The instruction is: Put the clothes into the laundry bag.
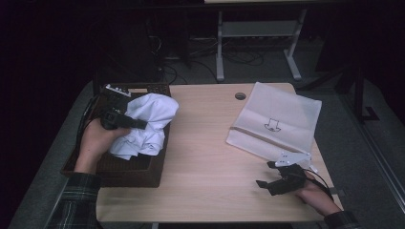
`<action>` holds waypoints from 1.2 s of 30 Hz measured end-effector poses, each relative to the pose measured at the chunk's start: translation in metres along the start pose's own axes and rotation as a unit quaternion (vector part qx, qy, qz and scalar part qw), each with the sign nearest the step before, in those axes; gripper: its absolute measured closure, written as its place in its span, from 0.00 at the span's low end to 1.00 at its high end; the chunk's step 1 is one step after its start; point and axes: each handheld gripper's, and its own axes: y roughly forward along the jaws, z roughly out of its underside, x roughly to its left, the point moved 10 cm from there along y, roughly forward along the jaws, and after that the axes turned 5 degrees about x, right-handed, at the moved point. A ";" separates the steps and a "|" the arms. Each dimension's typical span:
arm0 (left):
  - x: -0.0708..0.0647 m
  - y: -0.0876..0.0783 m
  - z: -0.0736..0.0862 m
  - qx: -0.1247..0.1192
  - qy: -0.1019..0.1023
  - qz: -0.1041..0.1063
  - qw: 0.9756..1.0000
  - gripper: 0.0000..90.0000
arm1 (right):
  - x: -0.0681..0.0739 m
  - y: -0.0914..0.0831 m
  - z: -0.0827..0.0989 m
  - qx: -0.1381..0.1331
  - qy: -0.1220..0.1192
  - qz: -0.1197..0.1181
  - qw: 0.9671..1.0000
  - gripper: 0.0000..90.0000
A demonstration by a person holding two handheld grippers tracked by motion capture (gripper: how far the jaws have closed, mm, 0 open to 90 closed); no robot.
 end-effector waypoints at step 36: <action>-0.113 0.059 -0.029 0.010 0.099 0.076 0.992 0.72 | 0.000 -0.002 0.000 -0.002 -0.006 0.000 1.000 0.16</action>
